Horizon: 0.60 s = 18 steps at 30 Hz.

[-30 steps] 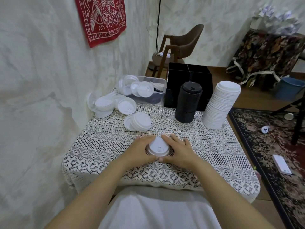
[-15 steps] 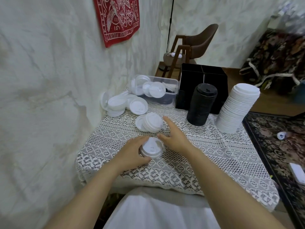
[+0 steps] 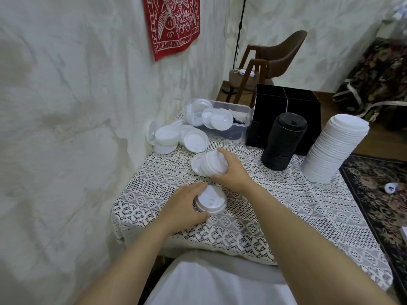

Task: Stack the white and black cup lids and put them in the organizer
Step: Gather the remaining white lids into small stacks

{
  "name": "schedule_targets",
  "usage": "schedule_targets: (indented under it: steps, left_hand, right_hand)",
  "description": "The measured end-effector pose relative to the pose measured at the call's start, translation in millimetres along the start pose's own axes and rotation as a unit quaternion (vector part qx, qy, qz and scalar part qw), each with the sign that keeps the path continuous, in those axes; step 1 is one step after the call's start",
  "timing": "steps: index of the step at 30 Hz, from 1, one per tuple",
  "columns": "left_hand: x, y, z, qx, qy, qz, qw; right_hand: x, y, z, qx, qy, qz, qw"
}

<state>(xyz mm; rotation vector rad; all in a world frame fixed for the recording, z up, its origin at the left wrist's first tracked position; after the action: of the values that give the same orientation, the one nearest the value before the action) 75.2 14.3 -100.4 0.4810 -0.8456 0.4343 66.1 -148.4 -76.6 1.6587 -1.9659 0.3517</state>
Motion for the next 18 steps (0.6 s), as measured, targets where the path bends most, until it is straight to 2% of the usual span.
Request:
schedule_targets:
  steps: [4,7,11,15,18]
  left_hand:
    - [2,1,3,-0.003,0.002,0.005,1.0]
    - [3,2,4,-0.008,0.007,0.006,1.0]
    - [3,1,3,-0.01,0.01,0.003,1.0]
    - [5,2,5,-0.017,0.019,0.008,1.0]
    - [5,2,6,-0.016,0.021,0.008,1.0]
  right_hand:
    - [9,11,6,-0.001,-0.03,0.045,0.999]
    - [22,27,14,-0.004,-0.011,0.101,0.995]
    - [35,50,34,-0.059,0.098,0.16,0.981]
    - [30,69,46,-0.139,0.222,0.165,0.951]
    - [23,78,56,-0.197,0.285,0.139,0.927]
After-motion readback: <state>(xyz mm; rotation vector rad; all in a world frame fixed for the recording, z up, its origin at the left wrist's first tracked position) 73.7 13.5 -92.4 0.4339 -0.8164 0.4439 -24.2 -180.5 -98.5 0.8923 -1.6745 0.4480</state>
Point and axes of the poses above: each hand's wrist, its own y-axis away from the middle knuckle, its own x-axis out of the back of the hand, z = x × y, the point moved 8 cm from there along -y, towards the middle knuckle, and after that the axes turned 14 degrees about -z, right-handed, at the moved point
